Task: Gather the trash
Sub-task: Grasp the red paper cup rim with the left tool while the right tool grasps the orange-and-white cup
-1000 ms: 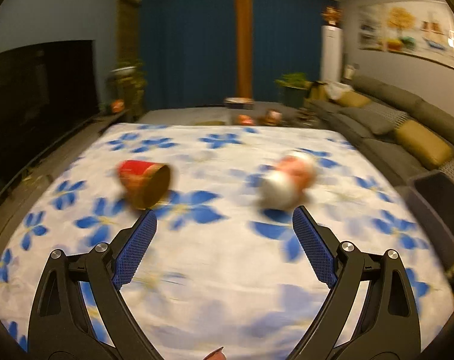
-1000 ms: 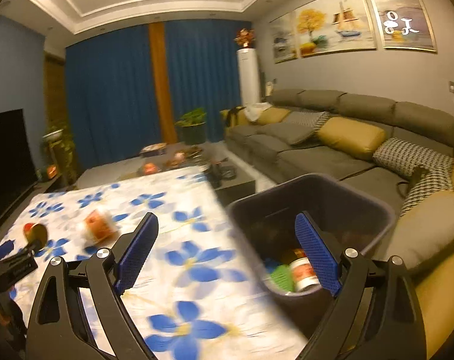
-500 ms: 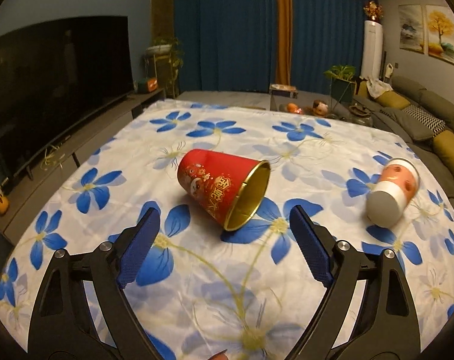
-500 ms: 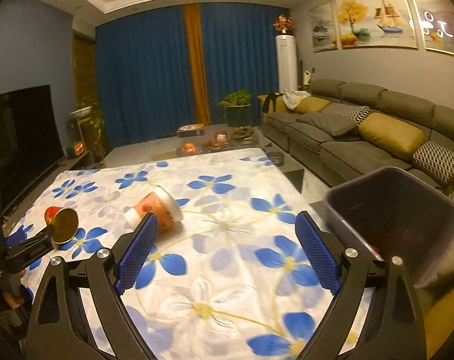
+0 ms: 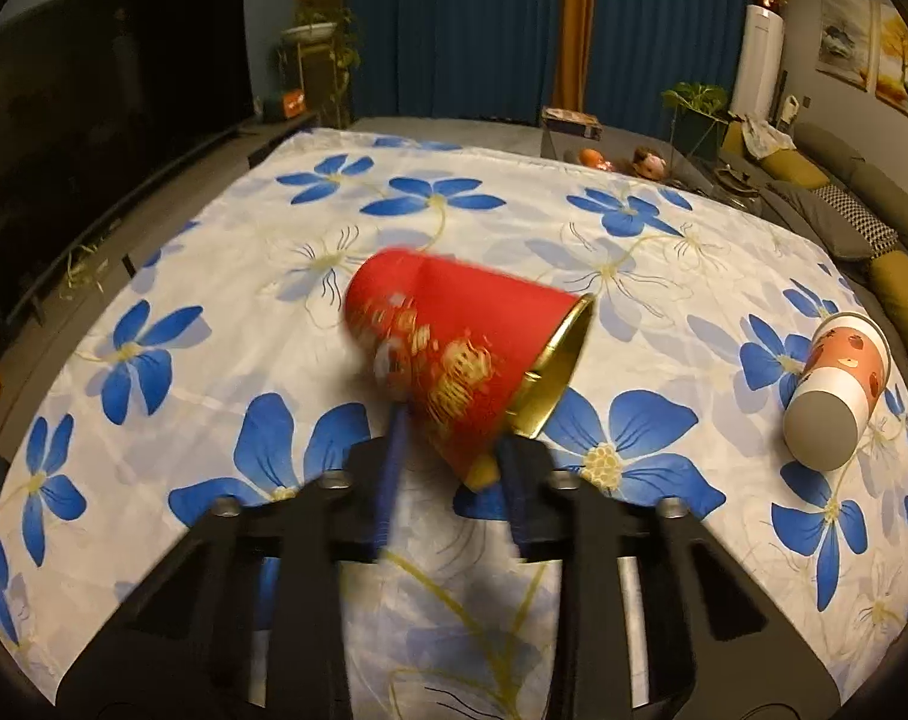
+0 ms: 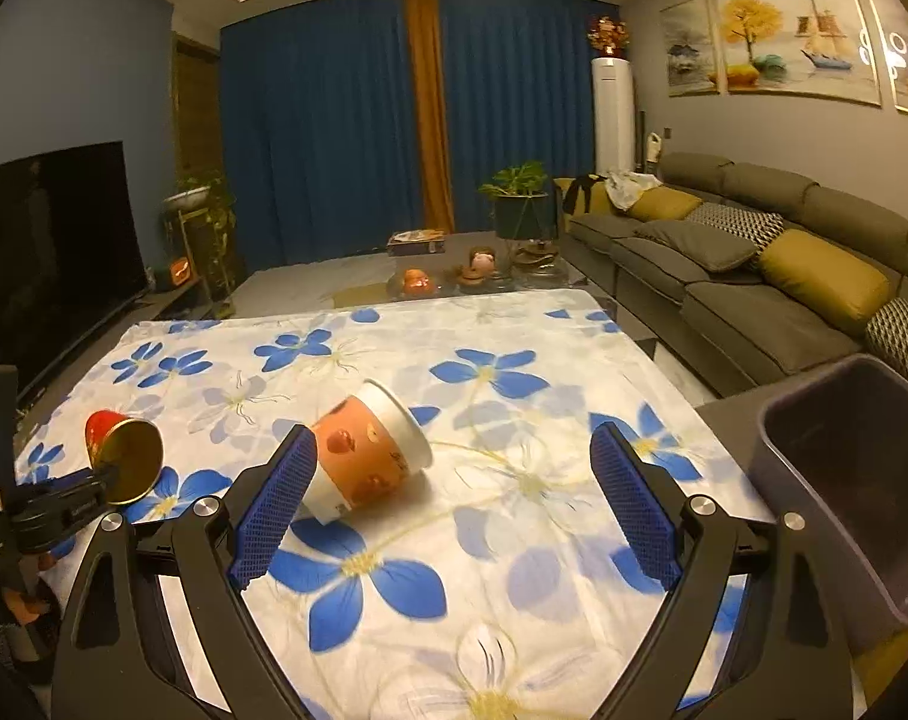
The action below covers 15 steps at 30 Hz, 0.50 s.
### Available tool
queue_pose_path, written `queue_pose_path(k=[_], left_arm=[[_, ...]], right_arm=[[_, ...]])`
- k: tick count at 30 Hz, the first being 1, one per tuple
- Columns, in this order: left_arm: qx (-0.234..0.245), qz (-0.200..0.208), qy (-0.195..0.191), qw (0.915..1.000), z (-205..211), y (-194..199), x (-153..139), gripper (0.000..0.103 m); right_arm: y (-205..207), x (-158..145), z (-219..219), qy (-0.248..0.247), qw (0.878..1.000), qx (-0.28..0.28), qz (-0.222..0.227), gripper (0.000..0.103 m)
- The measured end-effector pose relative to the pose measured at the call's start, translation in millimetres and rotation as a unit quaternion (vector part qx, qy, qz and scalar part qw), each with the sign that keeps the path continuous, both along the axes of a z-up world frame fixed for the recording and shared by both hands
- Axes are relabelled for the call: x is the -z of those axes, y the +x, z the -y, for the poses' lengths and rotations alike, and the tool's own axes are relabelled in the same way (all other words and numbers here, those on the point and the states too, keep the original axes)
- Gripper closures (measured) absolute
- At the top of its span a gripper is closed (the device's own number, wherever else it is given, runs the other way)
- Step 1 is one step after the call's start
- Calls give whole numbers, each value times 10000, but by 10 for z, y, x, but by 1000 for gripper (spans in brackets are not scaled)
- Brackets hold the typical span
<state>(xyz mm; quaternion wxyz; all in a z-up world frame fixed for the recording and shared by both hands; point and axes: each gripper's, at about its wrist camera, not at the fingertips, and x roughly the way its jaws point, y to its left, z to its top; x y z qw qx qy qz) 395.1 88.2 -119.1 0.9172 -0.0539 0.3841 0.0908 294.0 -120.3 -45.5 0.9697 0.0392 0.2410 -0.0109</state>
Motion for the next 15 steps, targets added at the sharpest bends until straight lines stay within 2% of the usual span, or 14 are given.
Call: queue_pose_path(k=[2, 4, 11, 13, 15], left_arm=[[11, -11, -116, 9999, -35, 6, 13, 96], [5, 2, -182, 9998, -53, -8, 14, 101], [91, 207, -259, 9994, -79, -119, -84, 101], [138, 296, -293, 9990, -85, -158, -147, 101], [183, 390, -344, 9985, -86, -202, -224, 101]], right_arm=[[119, 26, -26, 3, 9999, -78, -67, 14], [222, 63, -58, -16, 9998, -134, -129, 14], [508, 200, -154, 155, 9971, -630, -393, 14], [551, 239, -196, 82, 9962, -729, -465, 7], [577, 273, -231, 11, 9951, -857, -503, 6]])
